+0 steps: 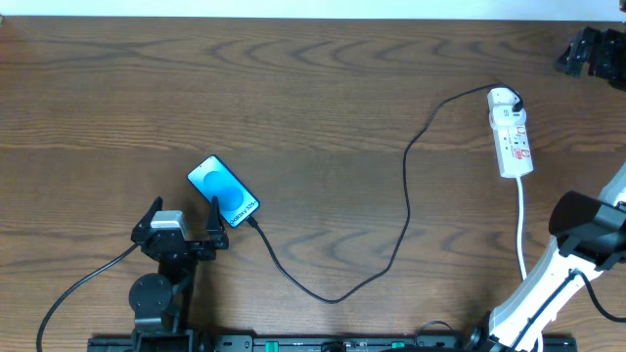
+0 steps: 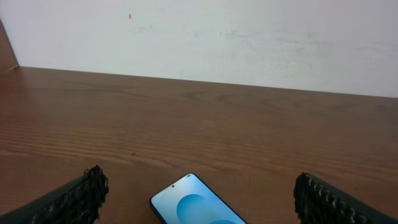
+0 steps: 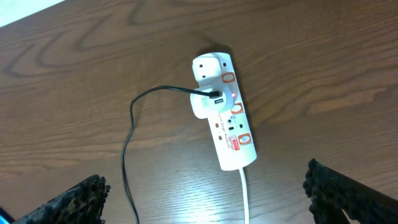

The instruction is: Plug charger to phone and switch on socket

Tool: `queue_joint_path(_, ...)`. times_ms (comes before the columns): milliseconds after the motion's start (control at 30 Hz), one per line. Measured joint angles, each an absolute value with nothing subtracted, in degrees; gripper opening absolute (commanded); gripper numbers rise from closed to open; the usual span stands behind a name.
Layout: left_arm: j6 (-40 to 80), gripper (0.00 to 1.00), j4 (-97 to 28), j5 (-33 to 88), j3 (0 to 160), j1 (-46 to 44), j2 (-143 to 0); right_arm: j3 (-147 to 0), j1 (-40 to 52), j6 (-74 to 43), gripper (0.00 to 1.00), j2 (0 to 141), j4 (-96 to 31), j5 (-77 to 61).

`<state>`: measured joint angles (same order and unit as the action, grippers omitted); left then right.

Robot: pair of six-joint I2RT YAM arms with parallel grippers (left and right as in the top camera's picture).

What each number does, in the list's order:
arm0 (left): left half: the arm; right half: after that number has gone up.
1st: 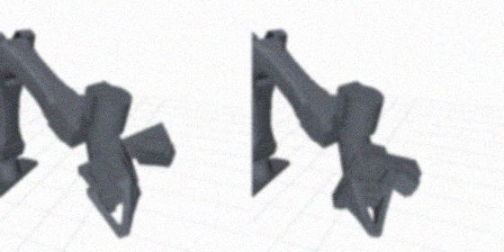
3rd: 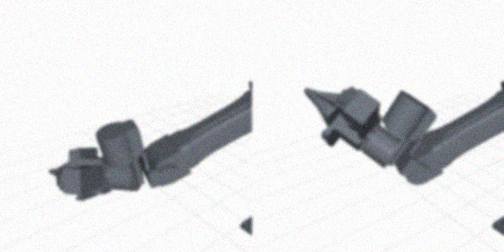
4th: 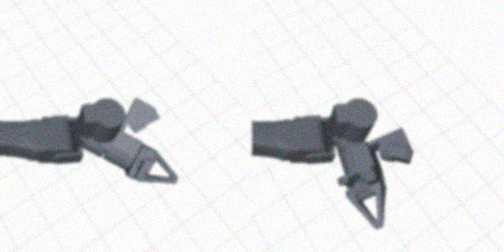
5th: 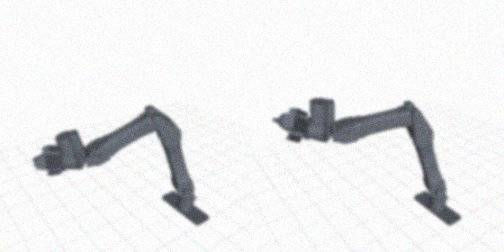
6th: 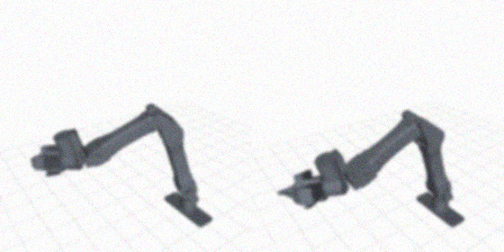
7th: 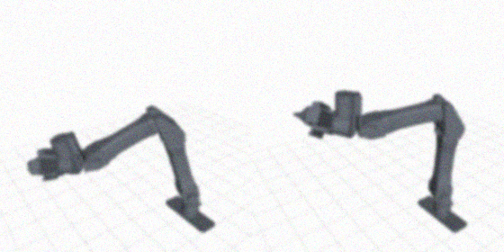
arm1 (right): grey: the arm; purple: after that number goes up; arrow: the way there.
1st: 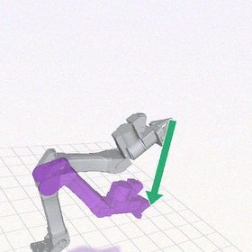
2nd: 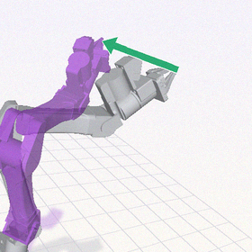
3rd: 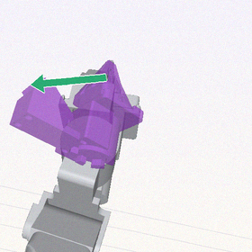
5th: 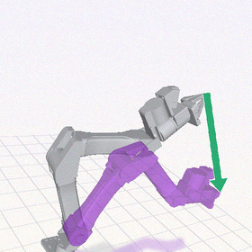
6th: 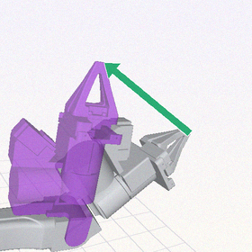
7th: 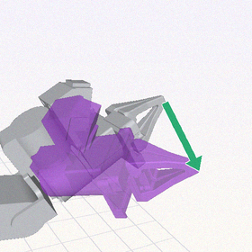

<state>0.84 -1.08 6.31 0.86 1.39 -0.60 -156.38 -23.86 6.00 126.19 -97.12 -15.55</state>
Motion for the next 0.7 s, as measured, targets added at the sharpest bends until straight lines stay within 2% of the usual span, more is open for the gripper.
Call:
queue_joint_path(400, 0.84, 0.98, -1.08, 6.33, 0.86, 1.39, -0.58, -156.38, -23.86, 6.00, 0.99, 126.19, -97.08, -14.46)
queue_joint_path(700, 0.84, 0.98, -1.08, 6.31, 0.86, 1.39, -0.58, -156.29, -23.70, 5.34, 0.99, 126.17, -91.98, -14.37)
